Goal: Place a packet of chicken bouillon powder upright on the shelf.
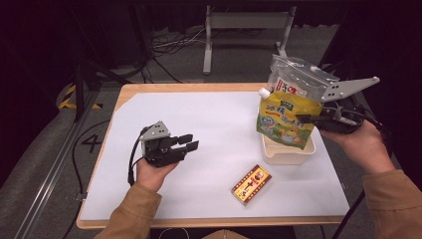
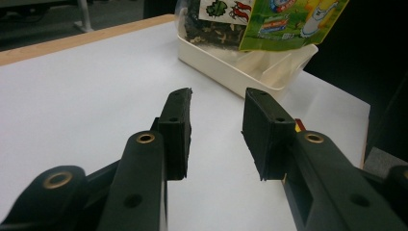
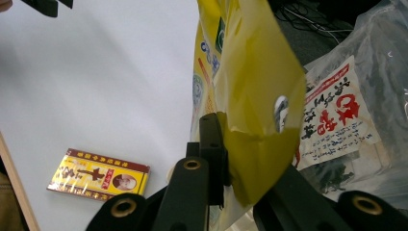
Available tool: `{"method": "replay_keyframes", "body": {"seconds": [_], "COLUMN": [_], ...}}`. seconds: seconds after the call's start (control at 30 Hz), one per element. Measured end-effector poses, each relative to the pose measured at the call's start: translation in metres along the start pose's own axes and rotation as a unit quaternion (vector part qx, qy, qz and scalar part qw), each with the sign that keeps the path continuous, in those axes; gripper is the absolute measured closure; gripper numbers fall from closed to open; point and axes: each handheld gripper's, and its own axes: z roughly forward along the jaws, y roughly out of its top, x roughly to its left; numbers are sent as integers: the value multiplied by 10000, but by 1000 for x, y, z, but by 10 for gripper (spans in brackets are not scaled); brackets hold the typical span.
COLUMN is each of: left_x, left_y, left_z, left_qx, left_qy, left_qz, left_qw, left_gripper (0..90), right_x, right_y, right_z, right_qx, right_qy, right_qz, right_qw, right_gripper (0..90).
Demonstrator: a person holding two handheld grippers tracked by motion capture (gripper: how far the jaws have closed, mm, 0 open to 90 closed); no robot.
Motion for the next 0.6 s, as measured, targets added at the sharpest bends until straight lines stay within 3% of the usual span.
{"method": "replay_keyframes", "body": {"seconds": [0.1, 0.6], "left_x": [1, 1], "left_y": [-2, -11], "left_z": [-2, -15], "left_qx": [14, -21], "left_qy": [24, 143], "left_qz": [27, -80], "left_qw": [10000, 9999], "left_gripper": [628, 610], "right_x": [-5, -18], "right_y": [-5, -13], "right_z": [-1, 8], "right_qx": [-35, 18], "right_qy": [107, 221], "right_qz": [-282, -438], "right_qw": [9995, 9988], "right_gripper": [866, 865]}}
